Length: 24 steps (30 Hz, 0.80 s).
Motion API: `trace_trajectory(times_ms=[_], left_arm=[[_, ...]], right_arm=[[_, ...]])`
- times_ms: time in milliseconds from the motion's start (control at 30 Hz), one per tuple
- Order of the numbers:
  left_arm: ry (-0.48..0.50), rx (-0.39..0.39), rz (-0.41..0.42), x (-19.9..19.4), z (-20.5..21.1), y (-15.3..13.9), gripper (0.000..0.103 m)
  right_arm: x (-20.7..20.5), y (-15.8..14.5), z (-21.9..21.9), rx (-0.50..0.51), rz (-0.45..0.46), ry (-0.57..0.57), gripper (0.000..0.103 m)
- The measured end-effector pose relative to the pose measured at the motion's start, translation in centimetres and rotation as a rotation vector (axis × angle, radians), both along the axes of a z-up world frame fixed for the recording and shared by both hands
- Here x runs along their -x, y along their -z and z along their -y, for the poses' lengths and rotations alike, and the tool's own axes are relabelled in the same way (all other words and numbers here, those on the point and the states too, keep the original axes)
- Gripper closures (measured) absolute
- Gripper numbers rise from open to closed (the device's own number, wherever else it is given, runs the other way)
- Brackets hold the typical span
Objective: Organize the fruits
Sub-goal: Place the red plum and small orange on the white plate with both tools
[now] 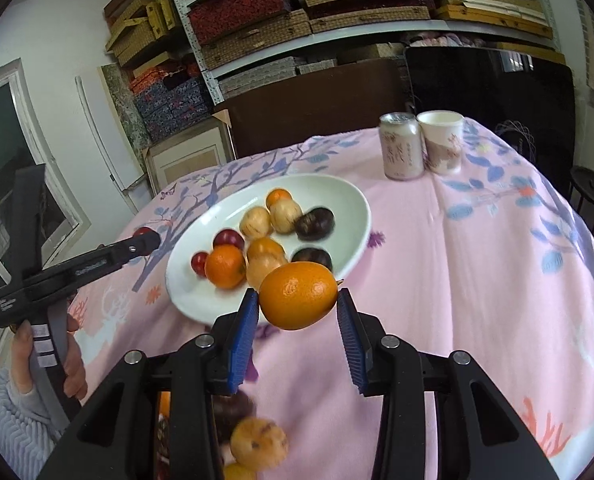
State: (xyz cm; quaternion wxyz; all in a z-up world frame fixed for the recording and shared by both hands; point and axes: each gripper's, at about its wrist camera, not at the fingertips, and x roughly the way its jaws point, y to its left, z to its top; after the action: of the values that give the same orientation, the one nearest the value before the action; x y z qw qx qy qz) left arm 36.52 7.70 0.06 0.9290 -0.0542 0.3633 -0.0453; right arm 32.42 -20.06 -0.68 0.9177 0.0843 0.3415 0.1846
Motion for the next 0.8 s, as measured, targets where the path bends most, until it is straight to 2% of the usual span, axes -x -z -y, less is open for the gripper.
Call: trace_trajectory(times_ms=[100, 200, 267, 433, 500, 533, 567, 700, 767, 800], left_arm=[[-0.014, -0.013, -0.012, -2.5, -0.1, 0.7, 0.073], [-0.022, 0.01, -0.033, -4.9, -0.7, 1.6, 0.073], [-0.018, 0.027, -0.045, -6.0, -0.9, 2.2, 0.073], [-0.004, 0.013, -0.073, -7.5, -0.9, 3.5, 0.073], [-0.014, 0.021, -0.075, -7.6, -1.3, 3.6, 0.061], [-0.018, 0.028, -0.071, -7.5, -1.4, 3.6, 0.047], [-0.026, 0.025, -0.059, -7.3, -1.4, 3.4, 0.041], [-0.023, 0.002, -0.04, -6.8, -1.1, 2.9, 0.038], [-0.024, -0.009, -0.032, -6.5, -0.9, 2.7, 0.027], [-0.031, -0.022, -0.023, -6.3, -0.8, 2.6, 0.025]], right_arm=[[-2.5, -1.1, -1.5, 0.01, 0.012, -0.015, 0.062], [-5.4, -1.3, -2.7, -0.007, -0.001, -0.023, 0.062], [-6.9, -1.0, -3.4, -0.021, -0.012, -0.021, 0.062], [-9.8, 0.5, -4.7, -0.035, -0.054, -0.027, 0.061], [-10.5, 1.2, -5.0, -0.046, -0.075, -0.041, 0.058], [-10.6, 1.4, -5.0, -0.053, -0.078, -0.046, 0.049], [-10.6, 1.4, -4.8, -0.059, -0.074, -0.038, 0.046], [-10.4, 0.7, -4.1, -0.076, -0.057, -0.027, 0.045], [-10.1, 0.2, -3.7, -0.081, -0.043, -0.018, 0.041], [-10.0, -0.1, -3.5, -0.084, -0.038, -0.014, 0.039]])
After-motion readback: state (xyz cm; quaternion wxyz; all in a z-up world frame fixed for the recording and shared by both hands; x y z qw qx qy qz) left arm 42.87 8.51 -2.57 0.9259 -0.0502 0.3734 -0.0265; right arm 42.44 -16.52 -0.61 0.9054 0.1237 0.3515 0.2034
